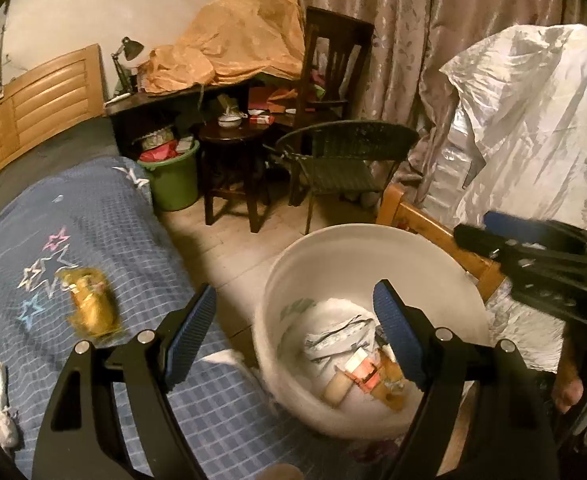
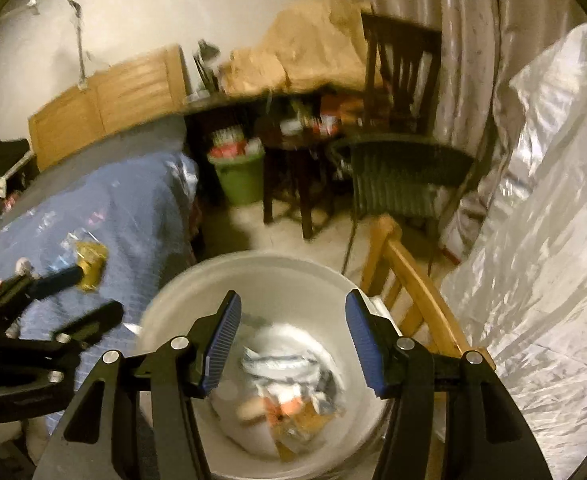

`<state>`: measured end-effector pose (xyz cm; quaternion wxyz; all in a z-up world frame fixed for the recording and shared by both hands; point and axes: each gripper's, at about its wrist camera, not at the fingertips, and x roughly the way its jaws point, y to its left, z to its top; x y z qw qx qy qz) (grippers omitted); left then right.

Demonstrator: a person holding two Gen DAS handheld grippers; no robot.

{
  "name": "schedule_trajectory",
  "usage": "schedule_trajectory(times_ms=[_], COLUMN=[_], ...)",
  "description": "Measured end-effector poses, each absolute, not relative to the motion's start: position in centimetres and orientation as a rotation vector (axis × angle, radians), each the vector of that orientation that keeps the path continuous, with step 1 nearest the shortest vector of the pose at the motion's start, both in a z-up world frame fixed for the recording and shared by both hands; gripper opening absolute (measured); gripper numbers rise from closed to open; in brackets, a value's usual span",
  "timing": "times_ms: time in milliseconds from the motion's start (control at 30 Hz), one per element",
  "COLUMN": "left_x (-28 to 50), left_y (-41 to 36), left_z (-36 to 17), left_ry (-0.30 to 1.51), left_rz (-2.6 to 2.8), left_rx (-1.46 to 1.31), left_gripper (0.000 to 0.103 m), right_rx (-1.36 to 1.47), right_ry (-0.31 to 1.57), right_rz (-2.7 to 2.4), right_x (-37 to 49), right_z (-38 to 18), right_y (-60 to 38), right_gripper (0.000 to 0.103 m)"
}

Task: Collect trash
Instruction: 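Open both tools to drop the lid and bag into the bucket, then move both tools back over the bed toward the remaining items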

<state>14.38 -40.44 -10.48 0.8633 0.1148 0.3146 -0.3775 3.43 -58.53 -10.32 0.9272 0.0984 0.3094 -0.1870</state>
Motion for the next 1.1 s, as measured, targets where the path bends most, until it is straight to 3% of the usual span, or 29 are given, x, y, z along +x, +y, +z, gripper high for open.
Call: schedule_trajectory(times_ms=[333,900,1033,1100], left_x=[13.8,20.1,23.6,24.8], left_y=[-29.7,3.9,6.2,5.9], left_z=[-10.7,-11.6,-14.0,-14.8], left_ry=[0.648,0.667,0.805,0.825], left_rz=[-0.687,-0.017,0.014,0.022], left_rx=[0.213,-0.169,-0.231,-0.207], left_gripper=[0.077,0.077,0.077,0.082], right_rx=[0.111,0.095,0.083,0.078], right_ry=[0.427,0.643,0.687,0.698], right_rz=[-0.265,0.027,0.067,0.077], right_x=[0.6,4.0,5.0,5.0], right_z=[-9.5,-15.8,-17.0,-17.3], right_y=[-44.6,-30.1,-28.9,-28.6], right_gripper=[0.076,0.081,0.082,0.082])
